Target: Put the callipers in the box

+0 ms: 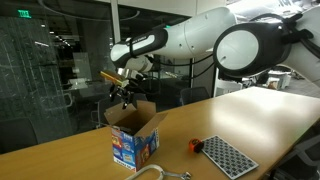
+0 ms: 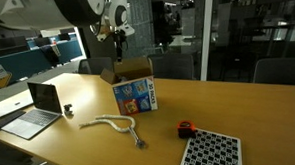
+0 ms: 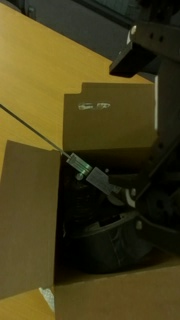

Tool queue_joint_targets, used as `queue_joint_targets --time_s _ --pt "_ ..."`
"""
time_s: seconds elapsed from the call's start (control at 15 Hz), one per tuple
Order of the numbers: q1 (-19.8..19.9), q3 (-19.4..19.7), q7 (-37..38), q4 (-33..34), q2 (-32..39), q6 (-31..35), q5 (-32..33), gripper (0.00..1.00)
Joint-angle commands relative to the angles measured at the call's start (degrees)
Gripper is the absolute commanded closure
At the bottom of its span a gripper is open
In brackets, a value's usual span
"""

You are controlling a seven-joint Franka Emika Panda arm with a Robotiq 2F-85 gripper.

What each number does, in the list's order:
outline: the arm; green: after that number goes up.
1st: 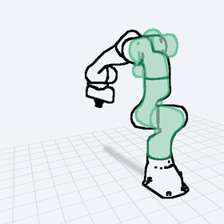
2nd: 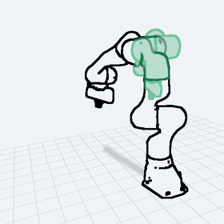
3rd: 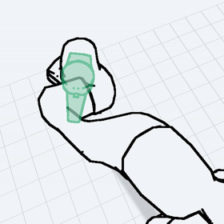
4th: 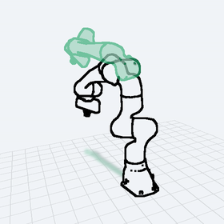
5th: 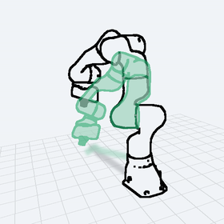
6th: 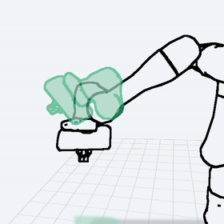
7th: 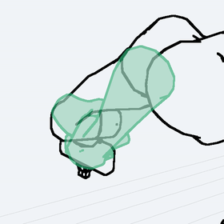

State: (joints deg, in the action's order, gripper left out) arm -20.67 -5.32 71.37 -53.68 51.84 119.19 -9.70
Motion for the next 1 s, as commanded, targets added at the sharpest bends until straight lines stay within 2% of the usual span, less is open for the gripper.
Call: queue_joint_targets --time_s 0.0,0.13,0.47,0.67,0.93 --pt "0.39 0.09 -2.13 -1.07 -4.74 -7.73 1.40 0.00" --pt "0.68 0.15 -5.41 -5.64 -10.58 -11.77 2.77 0.00" --pt "1.27 0.38 -12.63 -18.63 -24.01 -15.34 6.40 0.00" --pt "2.03 0.20 -19.64 -26.84 -31.21 -13.32 8.85 0.00" --pt "4.09 0.11 -28.61 -38.00 -39.56 -9.10 7.69 0.00"
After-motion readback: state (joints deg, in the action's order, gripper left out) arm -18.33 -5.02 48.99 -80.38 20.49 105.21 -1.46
